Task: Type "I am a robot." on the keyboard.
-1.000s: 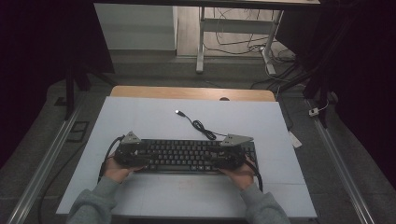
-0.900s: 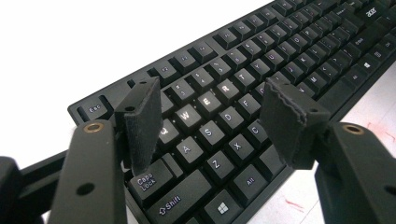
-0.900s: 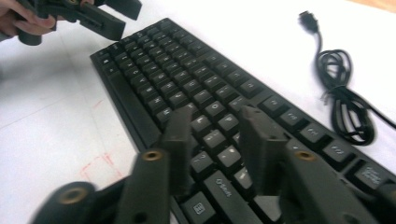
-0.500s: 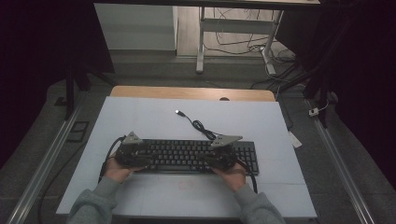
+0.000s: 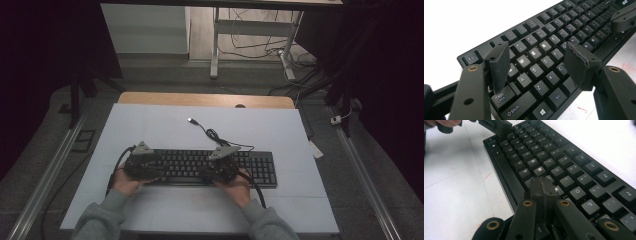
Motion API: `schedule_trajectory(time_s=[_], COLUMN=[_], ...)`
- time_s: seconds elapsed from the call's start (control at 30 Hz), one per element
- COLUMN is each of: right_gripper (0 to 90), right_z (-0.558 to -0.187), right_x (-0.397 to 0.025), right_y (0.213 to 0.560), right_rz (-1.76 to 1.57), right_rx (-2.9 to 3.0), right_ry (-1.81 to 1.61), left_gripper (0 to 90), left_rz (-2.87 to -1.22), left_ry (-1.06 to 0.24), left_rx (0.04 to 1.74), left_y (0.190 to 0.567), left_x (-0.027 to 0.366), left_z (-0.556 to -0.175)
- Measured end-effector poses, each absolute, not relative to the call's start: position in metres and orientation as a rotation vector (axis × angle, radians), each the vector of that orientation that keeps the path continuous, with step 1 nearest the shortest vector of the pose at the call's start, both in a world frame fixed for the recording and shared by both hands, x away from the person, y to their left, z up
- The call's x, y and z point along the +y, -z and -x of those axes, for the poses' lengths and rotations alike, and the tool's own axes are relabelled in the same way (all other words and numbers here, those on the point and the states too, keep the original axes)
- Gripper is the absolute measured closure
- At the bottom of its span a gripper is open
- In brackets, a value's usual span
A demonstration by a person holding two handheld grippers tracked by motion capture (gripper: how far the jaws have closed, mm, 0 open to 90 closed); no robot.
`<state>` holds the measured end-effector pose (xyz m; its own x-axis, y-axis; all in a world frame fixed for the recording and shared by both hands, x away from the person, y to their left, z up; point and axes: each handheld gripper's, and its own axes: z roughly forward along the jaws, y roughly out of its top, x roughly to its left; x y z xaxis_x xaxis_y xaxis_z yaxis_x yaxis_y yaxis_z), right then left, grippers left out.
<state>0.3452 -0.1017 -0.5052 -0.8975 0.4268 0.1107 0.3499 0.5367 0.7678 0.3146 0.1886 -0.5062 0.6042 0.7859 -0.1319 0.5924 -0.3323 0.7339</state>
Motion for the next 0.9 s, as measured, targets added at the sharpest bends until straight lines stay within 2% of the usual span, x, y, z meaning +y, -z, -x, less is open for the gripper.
schedule_trajectory(time_s=[0.9], right_gripper=[89.9], right_z=[-0.352], right_x=[-0.084], right_y=[0.518], right_rz=[-0.651], right_rx=[2.688], right_ry=[-1.223], left_gripper=[36.9], left_rz=[-2.063], left_ry=[-0.316], left_rx=[1.085], left_y=[0.507], left_x=[0.188], left_z=[-0.315])
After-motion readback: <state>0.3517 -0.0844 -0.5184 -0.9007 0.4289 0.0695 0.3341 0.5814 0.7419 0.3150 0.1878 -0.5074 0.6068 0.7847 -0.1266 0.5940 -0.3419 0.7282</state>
